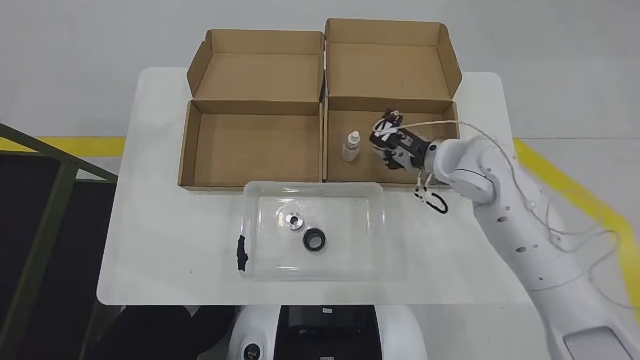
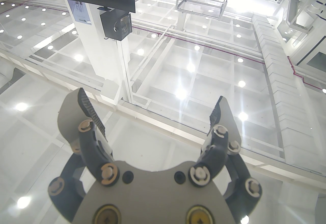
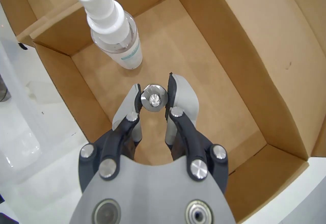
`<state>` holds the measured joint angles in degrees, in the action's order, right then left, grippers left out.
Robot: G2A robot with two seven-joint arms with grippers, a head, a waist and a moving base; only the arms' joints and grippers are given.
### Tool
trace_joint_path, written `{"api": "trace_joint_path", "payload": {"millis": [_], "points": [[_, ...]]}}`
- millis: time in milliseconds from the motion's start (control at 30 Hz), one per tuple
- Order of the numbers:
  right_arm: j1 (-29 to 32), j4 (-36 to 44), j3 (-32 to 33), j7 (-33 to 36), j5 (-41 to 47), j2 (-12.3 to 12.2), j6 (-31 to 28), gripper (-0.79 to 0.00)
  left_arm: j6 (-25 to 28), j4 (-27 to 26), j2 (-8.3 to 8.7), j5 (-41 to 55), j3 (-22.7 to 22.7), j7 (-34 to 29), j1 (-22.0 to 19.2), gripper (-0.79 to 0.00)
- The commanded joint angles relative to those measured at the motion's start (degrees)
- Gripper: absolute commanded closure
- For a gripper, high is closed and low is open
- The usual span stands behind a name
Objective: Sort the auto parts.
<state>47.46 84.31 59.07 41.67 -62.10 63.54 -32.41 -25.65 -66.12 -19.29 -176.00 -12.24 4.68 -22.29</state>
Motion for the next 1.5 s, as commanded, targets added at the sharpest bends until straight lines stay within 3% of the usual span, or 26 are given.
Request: {"api": "trace_joint_path", "payload": {"millis": [0, 267, 433, 600, 633, 700, 733, 933, 1167, 1467], "points": [[-0.66, -0.91, -0.86, 0.33, -0.12, 0.23, 0.17, 0.000, 0.00, 0.00, 0.00, 0.00, 0.00, 0.00, 0.00, -0.785], [-3.33, -4.51, -4.27, 1.49, -0.05, 1.29, 0.14, 0.000, 0.00, 0.00, 0.00, 0.00, 0.00, 0.00, 0.00, -0.785], [-4.66, -7.27, -5.81, 0.66, 1.38, 1.93, -1.01, -0.068, 0.00, 0.00, 0.00, 0.00, 0.00, 0.00, 0.00, -0.785], [-5.88, -9.08, -6.93, 0.18, 1.60, 2.46, -0.96, -0.363, 0.00, 0.00, 0.00, 0.00, 0.00, 0.00, 0.00, -0.785], [-6.08, -9.08, -7.03, 0.04, 1.70, 2.55, -0.98, -0.545, 0.00, 0.00, 0.00, 0.00, 0.00, 0.00, 0.00, -0.785], [-6.12, -8.71, -6.79, -0.20, 1.70, 2.53, -0.85, -0.754, 0.00, 0.00, 0.00, 0.00, 0.00, 0.00, 0.00, -0.785], [-5.90, -7.98, -6.31, -0.51, 1.82, 2.42, -0.85, -0.785, 0.00, 0.00, 0.00, 0.00, 0.00, 0.00, 0.00, -0.785], [-2.34, 0.55, -1.37, -0.41, 0.67, 0.84, -1.01, -0.785, 0.00, 0.00, 0.00, 0.00, 0.00, 0.00, 0.00, -0.785], [7.36, 14.82, 7.21, 0.00, 2.99, -1.79, -5.72, -0.785, 0.00, 0.00, 0.00, 0.00, 0.00, 0.00, 0.00, -0.785], [17.95, 27.86, 9.40, -0.89, 2.28, -3.37, -11.00, -0.785, 0.00, 0.00, 0.00, 0.00, 0.00, 0.00, 0.00, -0.785]]}}
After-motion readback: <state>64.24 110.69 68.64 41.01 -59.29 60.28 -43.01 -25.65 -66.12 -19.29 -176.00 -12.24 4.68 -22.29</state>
